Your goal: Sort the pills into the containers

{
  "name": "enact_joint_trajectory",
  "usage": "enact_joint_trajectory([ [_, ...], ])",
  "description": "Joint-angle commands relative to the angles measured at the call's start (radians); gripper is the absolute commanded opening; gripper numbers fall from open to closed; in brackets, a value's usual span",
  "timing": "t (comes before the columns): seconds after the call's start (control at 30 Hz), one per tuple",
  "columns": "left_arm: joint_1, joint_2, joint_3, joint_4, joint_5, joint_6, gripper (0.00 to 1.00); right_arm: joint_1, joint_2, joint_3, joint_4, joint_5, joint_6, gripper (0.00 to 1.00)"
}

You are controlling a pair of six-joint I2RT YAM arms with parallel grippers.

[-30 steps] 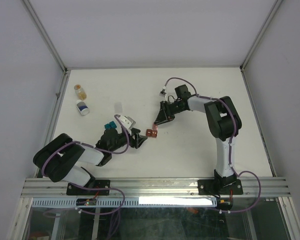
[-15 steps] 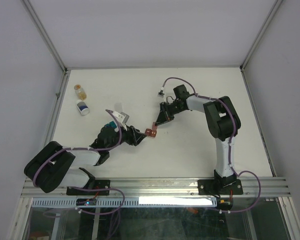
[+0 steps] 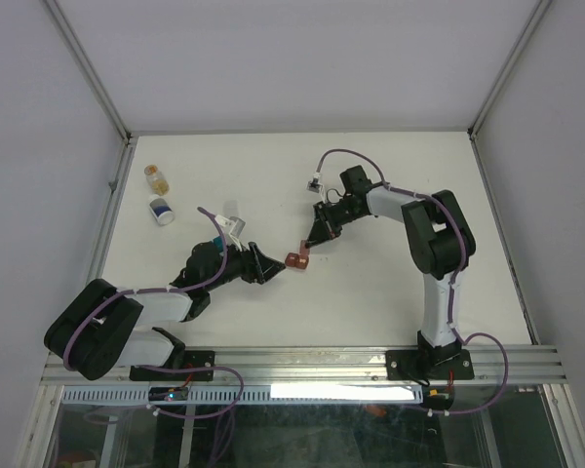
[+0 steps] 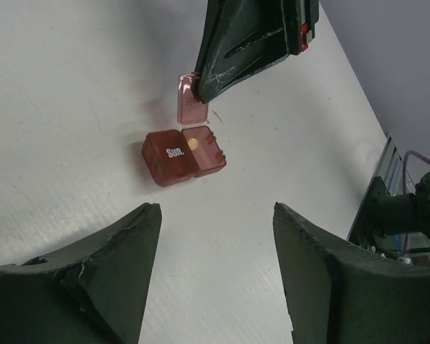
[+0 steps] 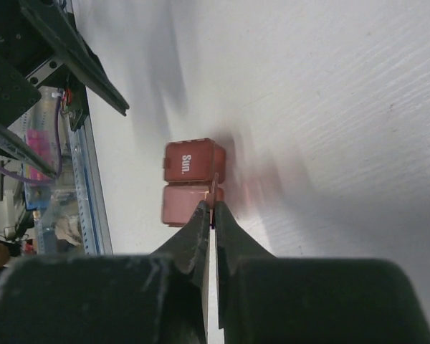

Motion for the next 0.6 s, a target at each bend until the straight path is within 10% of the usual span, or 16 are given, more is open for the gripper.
enact_joint_trajectory([
  [0.0,0.013,-0.007,0.001,0.083,0.045,-0.060,0.65,0.012,-0.122,-0.028,0.018,-0.036,-0.112,0.01],
  [0.57,0.017,0.224,-0.001,0.328,0.072,-0.160,0.71,0.032,-0.220,-0.100,0.034,-0.088,-0.221,0.01],
])
